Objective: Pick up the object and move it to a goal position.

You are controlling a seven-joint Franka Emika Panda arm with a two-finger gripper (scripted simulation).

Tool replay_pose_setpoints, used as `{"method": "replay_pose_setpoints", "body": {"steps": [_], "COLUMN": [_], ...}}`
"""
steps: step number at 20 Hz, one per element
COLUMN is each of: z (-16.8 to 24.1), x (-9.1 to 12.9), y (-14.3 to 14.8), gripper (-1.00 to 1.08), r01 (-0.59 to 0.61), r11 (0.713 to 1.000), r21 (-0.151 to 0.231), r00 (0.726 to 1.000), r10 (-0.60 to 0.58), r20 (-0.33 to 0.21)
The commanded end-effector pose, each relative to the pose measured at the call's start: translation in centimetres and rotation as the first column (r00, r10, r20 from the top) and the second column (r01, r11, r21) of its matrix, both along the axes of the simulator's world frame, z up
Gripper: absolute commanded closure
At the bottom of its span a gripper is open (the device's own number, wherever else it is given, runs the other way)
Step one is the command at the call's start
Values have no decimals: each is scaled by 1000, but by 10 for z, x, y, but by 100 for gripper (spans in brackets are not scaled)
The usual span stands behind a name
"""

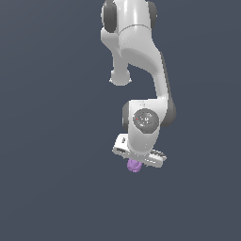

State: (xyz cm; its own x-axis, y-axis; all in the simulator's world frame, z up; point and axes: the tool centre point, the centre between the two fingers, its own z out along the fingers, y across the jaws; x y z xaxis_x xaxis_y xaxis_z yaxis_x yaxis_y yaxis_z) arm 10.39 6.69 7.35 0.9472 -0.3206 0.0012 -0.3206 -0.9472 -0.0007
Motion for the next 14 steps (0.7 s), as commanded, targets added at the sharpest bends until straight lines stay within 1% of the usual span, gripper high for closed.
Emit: {"method": "replay_pose_setpoints", "body": {"steps": [1, 6, 11, 12, 14], "z": [-15, -34, -34, -34, -34], "x": [-1, -1, 0, 0, 0], "y": [0, 0, 0, 0, 0], "gripper": [-92, -92, -92, 108, 108], "r01": [1, 2, 2, 2, 2], "r11": [1000, 1000, 1000, 1000, 1000], "r21": [0, 0, 0, 0, 0], "r00": [1000, 1000, 1000, 1000, 1000], "r10": [-1, -2, -2, -2, -2], "r20": [-2, -1, -1, -1, -1]}}
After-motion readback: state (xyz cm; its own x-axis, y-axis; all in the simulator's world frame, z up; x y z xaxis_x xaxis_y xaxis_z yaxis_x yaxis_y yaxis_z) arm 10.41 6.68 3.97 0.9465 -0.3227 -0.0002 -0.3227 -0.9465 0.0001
